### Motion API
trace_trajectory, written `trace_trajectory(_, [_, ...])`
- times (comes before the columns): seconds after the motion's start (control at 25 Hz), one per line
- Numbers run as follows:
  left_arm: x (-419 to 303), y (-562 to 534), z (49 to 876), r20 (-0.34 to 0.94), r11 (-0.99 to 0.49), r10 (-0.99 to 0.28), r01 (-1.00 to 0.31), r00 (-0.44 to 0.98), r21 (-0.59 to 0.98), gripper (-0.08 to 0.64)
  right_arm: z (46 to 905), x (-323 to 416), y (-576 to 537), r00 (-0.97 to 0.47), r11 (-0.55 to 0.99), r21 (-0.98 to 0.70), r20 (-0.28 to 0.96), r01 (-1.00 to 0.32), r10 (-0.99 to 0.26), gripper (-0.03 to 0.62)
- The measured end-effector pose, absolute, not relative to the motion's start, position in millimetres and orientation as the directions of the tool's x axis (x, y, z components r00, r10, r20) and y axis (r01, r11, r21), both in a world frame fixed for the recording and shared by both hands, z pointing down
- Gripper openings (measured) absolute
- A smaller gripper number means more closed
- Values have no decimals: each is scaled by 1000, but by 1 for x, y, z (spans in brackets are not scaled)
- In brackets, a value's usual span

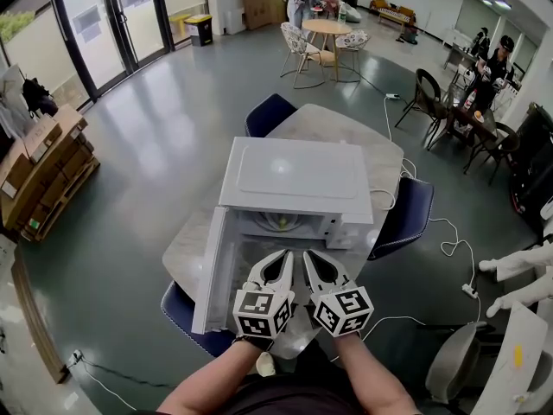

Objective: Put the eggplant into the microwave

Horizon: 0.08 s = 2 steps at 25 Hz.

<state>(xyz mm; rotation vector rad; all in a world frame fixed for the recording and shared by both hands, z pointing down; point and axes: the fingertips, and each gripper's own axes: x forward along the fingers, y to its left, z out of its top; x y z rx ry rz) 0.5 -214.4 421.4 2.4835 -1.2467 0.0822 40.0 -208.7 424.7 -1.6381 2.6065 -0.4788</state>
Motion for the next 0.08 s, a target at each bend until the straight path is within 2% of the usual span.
trace_trajectory(0.08, [1,-217,421,210,-547,-766,-787,608,286,8,424,41,-211,-446,400,-270,140,-876,-884,2])
